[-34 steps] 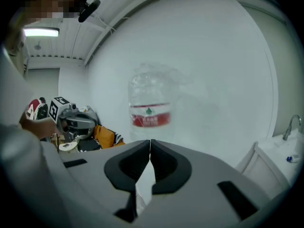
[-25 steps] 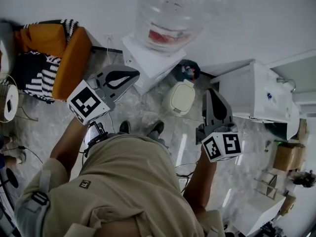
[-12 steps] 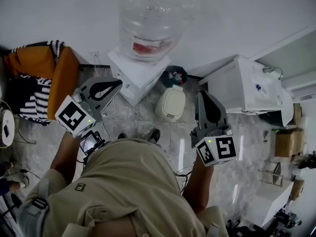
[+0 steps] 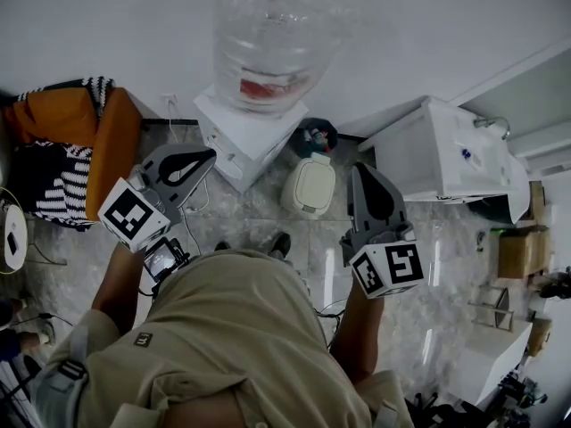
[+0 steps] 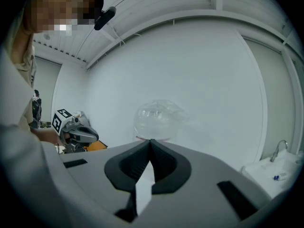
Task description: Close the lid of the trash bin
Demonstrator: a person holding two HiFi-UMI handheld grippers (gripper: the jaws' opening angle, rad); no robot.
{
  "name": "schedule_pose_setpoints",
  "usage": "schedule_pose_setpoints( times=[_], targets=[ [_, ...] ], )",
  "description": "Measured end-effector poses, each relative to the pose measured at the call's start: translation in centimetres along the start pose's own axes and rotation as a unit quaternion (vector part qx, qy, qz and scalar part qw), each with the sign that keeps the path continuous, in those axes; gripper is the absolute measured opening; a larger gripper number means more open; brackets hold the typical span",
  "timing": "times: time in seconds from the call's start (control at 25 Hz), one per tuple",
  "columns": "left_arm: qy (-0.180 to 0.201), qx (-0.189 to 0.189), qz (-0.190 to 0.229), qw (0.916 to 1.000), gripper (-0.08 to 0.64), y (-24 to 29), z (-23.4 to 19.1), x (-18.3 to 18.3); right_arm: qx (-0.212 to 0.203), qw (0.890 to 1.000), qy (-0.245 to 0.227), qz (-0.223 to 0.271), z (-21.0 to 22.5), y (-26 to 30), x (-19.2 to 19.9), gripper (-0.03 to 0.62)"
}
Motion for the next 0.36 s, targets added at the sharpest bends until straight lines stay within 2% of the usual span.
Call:
schedule_pose_setpoints(
  times=[0.36],
  targets=[
    [-0.010,0.000,-0.002,0.9999,0.015,0.01,-0.50,0.78,0.001,1.000,0.004,-0.009,-0.15,0.79,0.63,0.023]
  ],
)
Point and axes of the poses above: the fingertips, and each gripper's own axes: y forward along the fingers, z to its right, x out of its underside, the point moved 1 cm from there along -y, backward along the fingers, and after that the axes turned 1 degree about y, right-handed, at the moved point
